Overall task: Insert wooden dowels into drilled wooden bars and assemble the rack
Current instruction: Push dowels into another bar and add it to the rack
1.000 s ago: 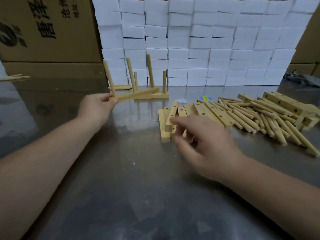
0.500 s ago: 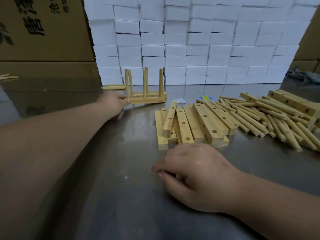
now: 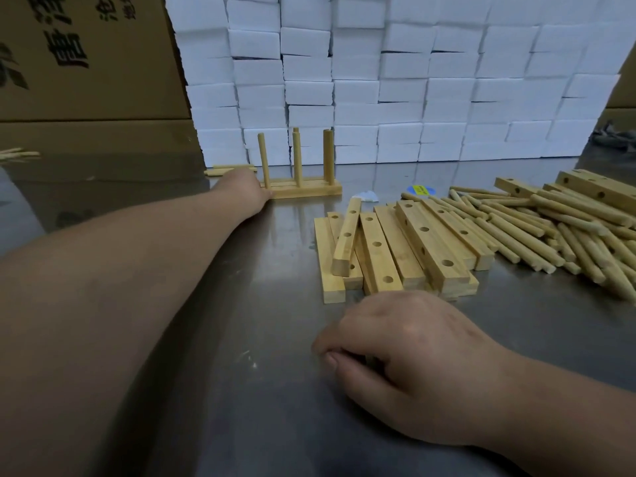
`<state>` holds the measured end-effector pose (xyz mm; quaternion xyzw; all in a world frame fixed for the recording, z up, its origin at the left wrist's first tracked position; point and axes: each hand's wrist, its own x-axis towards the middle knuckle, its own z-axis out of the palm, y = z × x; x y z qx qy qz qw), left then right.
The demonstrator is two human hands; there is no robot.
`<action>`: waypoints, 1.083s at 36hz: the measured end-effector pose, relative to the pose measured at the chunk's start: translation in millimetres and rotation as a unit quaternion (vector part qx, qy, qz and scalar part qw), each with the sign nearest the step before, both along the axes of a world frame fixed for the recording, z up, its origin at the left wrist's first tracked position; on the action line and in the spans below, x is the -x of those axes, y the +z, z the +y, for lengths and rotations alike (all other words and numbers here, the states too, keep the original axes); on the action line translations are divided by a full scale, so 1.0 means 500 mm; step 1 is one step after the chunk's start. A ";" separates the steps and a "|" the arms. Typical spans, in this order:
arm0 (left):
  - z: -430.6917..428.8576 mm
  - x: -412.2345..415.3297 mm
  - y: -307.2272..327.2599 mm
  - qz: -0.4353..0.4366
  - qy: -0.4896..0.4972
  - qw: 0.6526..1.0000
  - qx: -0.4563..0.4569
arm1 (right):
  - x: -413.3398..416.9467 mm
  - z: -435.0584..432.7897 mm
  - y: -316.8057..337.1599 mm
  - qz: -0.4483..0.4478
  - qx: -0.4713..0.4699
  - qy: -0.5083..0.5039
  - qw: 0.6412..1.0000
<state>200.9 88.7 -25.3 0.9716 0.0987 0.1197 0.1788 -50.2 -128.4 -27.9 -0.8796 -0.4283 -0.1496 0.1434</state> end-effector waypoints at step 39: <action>-0.161 0.399 -0.017 -0.004 -0.254 0.956 0.149 | -0.010 -0.043 0.047 -0.064 -0.268 -0.183 0.944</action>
